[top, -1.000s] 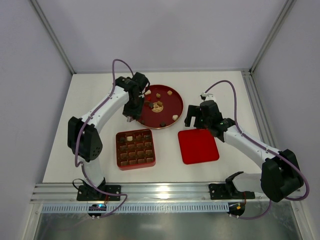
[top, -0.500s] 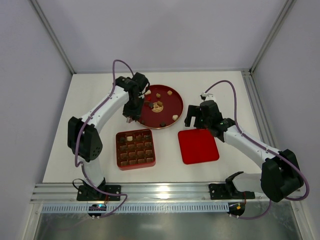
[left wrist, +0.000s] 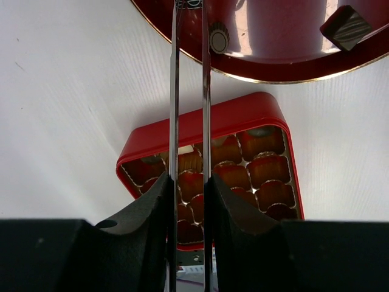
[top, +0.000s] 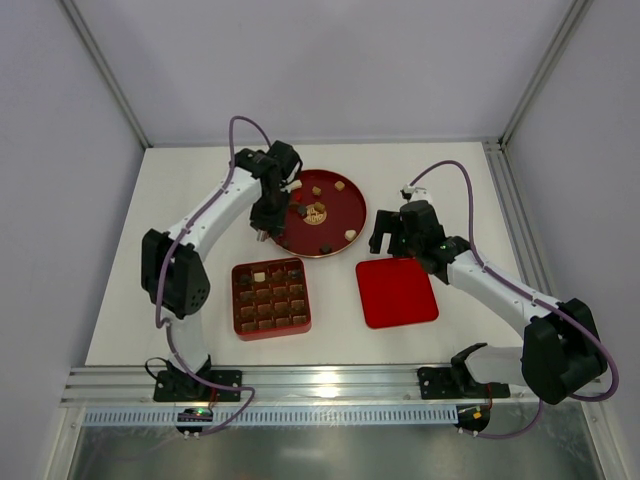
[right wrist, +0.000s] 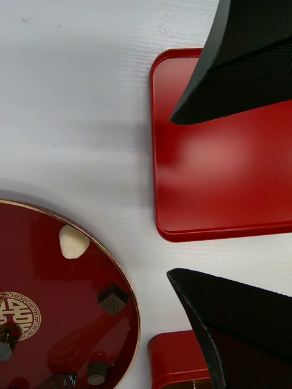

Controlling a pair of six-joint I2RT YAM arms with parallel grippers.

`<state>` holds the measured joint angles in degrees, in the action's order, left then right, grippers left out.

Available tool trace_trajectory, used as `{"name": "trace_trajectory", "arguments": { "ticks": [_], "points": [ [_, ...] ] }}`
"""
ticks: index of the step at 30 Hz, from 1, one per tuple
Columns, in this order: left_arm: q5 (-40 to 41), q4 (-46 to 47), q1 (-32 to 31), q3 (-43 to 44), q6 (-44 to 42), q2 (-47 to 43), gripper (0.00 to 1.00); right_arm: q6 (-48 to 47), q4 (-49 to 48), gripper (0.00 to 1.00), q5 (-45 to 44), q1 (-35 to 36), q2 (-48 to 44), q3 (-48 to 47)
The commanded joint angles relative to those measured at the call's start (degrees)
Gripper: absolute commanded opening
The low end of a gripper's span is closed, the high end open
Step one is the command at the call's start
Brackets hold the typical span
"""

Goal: Pack the chocolate

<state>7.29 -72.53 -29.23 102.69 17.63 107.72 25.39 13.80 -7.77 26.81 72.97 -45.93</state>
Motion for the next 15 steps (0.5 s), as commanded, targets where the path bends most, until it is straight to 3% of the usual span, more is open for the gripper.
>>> {"name": "trace_trajectory", "arguments": {
  "ticks": [1, 15],
  "points": [
    [-1.0, 0.4, 0.1, 3.1, -0.2, 0.9, 0.3, -0.6, -0.5, 1.0, -0.8, -0.4, -2.0, -0.4],
    [0.4, 1.4, 0.1, 8.6, 0.7, 2.9, 0.28, -0.9, -0.4, 1.0, -0.7, -1.1, -2.1, -0.3]
  ]
}}
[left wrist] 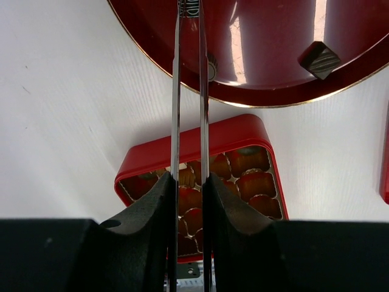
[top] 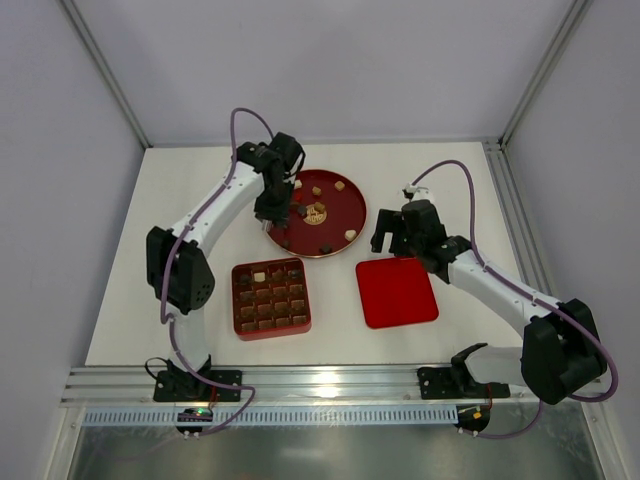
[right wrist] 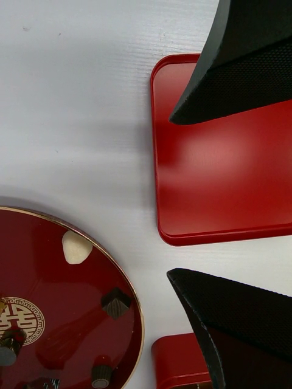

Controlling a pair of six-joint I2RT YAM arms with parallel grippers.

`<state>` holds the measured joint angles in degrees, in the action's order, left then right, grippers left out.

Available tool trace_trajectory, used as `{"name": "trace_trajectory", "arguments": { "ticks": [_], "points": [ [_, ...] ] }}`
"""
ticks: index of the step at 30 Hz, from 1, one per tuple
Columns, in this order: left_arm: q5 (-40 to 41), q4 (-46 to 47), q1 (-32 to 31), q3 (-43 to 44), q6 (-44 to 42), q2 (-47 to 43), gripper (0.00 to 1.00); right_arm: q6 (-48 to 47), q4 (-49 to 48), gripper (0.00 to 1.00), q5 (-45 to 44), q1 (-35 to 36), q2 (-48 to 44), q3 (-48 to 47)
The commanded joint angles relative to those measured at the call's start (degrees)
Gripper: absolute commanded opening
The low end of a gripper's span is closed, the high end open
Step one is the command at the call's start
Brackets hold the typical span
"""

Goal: Pack the chocolate

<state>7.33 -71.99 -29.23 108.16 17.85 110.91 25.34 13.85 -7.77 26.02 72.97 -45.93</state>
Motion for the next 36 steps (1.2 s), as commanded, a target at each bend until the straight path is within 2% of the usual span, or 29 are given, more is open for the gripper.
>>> {"name": "trace_trajectory", "arguments": {
  "ticks": [1, 11, 22, 36],
  "points": [
    [0.6, 0.8, 0.1, 3.5, 0.5, -0.2, 0.28, -0.8, -0.5, 1.0, -0.5, -0.4, -2.0, -0.3],
    [0.7, -0.3, 0.1, 4.9, 0.7, -0.9, 0.28, -0.8, -0.7, 1.0, -0.5, -0.4, -2.0, -0.3],
    [-0.1, -1.7, 0.1, 2.0, 1.1, -6.8, 0.27, -0.6, -0.9, 1.0, 0.0, -0.4, -1.4, -0.7],
    [-2.8, -2.5, 0.1, -11.3, 3.2, -22.7, 0.28, -0.4, 0.0, 1.0, -1.6, -0.4, -0.3, -2.6]
  ]
}}
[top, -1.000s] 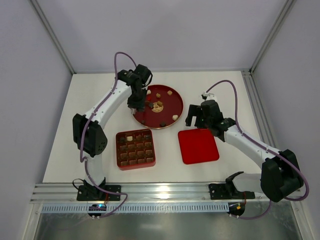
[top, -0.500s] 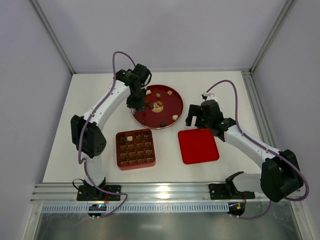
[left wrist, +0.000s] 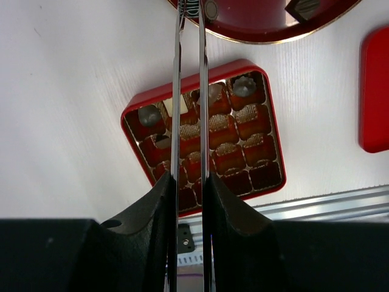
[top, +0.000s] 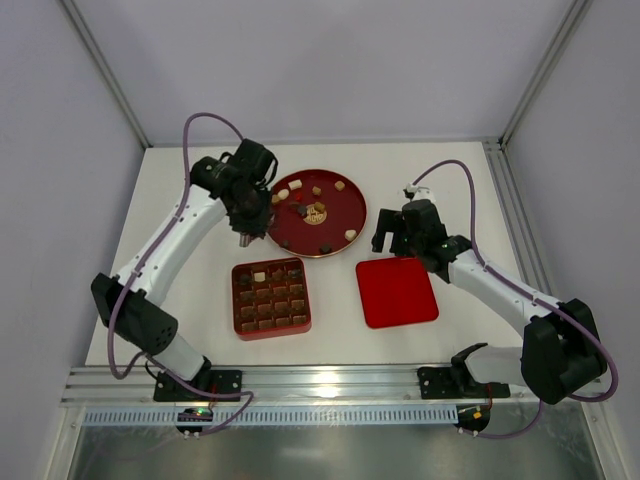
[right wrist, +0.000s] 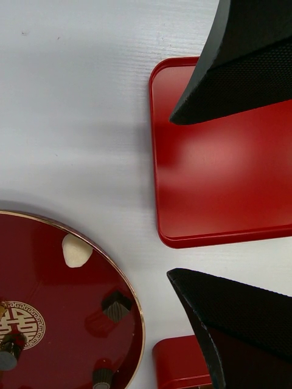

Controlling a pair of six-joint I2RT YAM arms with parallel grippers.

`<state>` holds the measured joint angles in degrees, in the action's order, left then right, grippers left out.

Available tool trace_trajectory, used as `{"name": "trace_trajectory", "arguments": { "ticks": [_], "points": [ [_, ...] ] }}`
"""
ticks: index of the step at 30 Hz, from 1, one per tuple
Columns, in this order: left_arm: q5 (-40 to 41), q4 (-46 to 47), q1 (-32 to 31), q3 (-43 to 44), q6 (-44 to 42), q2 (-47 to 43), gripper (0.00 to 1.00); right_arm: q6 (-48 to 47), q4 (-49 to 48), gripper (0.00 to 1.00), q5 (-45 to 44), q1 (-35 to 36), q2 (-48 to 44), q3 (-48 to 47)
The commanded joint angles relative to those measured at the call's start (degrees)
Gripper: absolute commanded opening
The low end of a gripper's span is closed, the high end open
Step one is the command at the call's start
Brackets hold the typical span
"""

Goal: Pack the chocolate

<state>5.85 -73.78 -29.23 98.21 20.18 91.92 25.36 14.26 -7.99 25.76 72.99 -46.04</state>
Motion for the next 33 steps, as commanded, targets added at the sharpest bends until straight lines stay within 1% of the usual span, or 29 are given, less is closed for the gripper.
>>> {"name": "trace_trajectory", "arguments": {
  "ticks": [1, 12, 19, 23, 25, 33],
  "points": [
    [-1.8, -0.8, 0.1, -2.4, 0.9, -4.5, 0.28, -0.4, -0.2, 1.0, -1.6, -0.2, -0.2, -2.6],
    [-5.2, -2.3, -0.1, -12.5, 2.0, -18.6, 0.28, 0.1, 0.0, 1.0, -3.0, -0.2, 1.0, -3.9],
    [-5.7, -3.1, -0.4, -18.5, 3.5, -26.0, 0.29, 0.0, 0.5, 1.0, -4.1, -0.2, 2.5, -5.5],
    [-5.7, -3.2, -0.5, -21.0, 4.7, -29.5, 0.29, 0.3, 0.5, 1.0, -4.1, -0.2, 3.1, -6.1],
    [-7.5, -3.4, -0.5, -22.0, 5.3, -30.9, 0.29, 0.3, 0.7, 1.0, -4.3, -0.3, 3.4, -6.2],
    [-8.4, -4.8, -0.6, -25.8, 6.6, -35.1, 0.29, 0.1, 0.6, 1.0, -5.0, -0.2, 4.2, -6.4]
  ]
}}
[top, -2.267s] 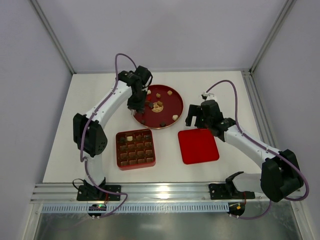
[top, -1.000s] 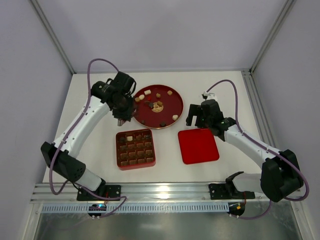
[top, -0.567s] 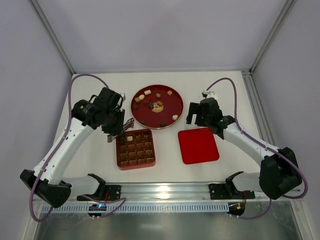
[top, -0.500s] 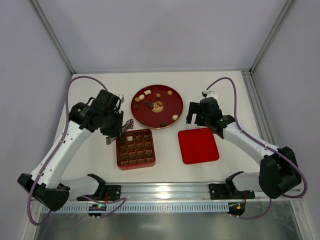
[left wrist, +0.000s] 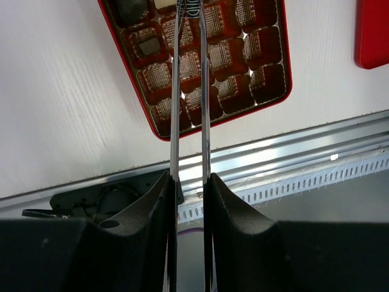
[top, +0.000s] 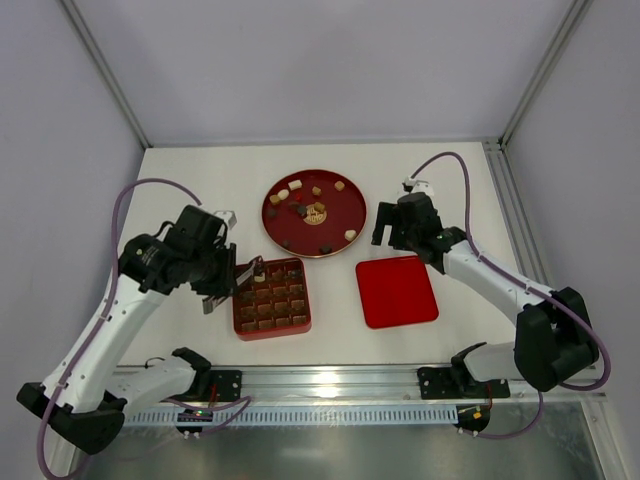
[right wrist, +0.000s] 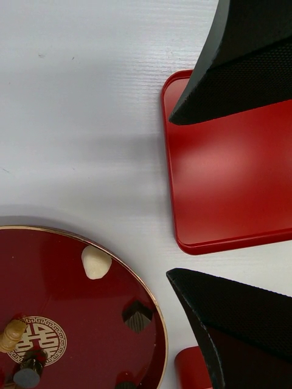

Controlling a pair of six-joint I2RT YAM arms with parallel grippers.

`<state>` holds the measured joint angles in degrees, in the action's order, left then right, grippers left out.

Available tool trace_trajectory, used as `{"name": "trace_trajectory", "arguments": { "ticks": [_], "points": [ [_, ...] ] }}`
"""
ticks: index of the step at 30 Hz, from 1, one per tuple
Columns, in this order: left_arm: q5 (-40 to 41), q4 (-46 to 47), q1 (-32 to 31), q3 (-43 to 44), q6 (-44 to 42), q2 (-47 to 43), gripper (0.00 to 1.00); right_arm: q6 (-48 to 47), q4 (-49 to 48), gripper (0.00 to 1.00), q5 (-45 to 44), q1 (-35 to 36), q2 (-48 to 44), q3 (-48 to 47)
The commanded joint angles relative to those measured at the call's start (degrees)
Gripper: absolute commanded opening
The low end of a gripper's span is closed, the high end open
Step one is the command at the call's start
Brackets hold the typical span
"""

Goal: Pack the chocolate

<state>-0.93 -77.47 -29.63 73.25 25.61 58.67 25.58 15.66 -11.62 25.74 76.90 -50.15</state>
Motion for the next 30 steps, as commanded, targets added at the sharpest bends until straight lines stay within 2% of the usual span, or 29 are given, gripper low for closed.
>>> {"name": "trace_trajectory", "arguments": {
  "ticks": [1, 30],
  "points": [
    [-1.6, -1.3, -0.3, -1.1, 1.1, -2.1, 0.29, -0.1, -0.8, 1.0, -1.5, -0.2, 0.4, -2.4],
    [-2.1, 2.7, -0.5, -8.7, 4.5, -3.8, 0.29, -0.1, -2.0, 1.0, -1.2, -0.2, 1.1, -1.2]
  ]
}}
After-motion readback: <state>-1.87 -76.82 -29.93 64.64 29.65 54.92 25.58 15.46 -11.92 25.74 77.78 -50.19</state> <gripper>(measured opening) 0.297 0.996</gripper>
